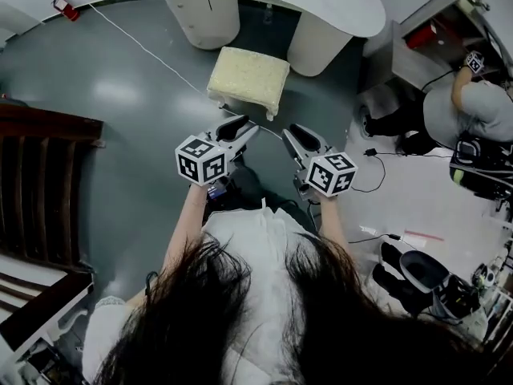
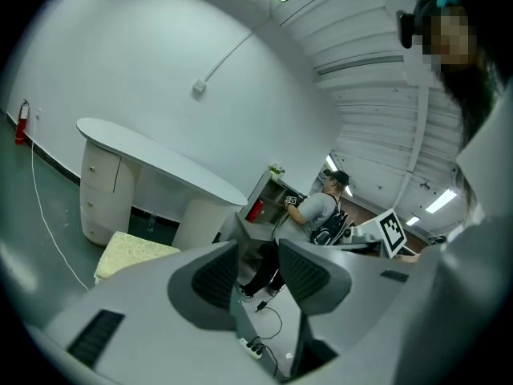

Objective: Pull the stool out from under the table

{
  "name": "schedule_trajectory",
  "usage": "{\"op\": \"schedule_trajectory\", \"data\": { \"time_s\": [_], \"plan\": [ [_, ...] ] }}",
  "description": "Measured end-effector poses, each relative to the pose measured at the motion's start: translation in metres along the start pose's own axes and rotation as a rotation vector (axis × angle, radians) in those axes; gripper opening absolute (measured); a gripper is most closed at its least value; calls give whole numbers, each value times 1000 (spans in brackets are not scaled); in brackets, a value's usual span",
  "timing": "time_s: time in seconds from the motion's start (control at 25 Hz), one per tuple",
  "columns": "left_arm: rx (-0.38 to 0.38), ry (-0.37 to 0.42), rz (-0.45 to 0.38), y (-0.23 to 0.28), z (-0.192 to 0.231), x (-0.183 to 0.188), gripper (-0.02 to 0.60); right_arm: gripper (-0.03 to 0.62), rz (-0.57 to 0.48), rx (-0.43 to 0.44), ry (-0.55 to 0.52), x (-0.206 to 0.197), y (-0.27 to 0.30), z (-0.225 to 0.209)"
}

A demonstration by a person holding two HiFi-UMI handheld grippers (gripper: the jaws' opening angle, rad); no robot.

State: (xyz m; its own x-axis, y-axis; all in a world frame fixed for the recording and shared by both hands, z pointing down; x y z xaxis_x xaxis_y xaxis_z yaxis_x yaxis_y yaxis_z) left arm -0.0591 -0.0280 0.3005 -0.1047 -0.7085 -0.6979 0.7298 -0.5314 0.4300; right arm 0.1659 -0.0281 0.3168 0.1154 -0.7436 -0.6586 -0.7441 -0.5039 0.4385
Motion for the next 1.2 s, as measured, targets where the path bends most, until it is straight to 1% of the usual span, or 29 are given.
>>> {"op": "schedule_trajectory", "data": {
  "time_s": [0.32,0.44,0.52,0.84,1.2],
  "plan": [
    [55,-10,-59,-14,-83,-47,158,107,1,65,-49,-35,-72,12],
    [70,-5,-77,-22,-109,-62,156,106,2,91,-61,-45,-90,18],
    [79,3,-75,-27,-121,-70,156,104,3,108,-68,-50,-98,22],
    [121,6,-74,-51,-144,-88,156,89,12,170,-90,-64,-109,46],
    [118,20,-75,-58,-159,-94,156,78,25,168,-138,-73,-116,53]
  ]
}}
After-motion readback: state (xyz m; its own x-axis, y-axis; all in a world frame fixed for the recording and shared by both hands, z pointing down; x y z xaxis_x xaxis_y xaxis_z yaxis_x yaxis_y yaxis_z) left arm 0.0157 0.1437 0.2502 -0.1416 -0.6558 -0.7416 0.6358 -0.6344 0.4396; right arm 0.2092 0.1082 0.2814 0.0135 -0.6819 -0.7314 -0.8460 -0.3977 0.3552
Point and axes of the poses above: the fingertips, and each gripper's own axes: y forward along the fingers, z to its left, x out of its top, the point moved 9 cm from there along -y, backward along the fingers, and after that the axes turned 3 degrees about z, right-handed, at the moved point
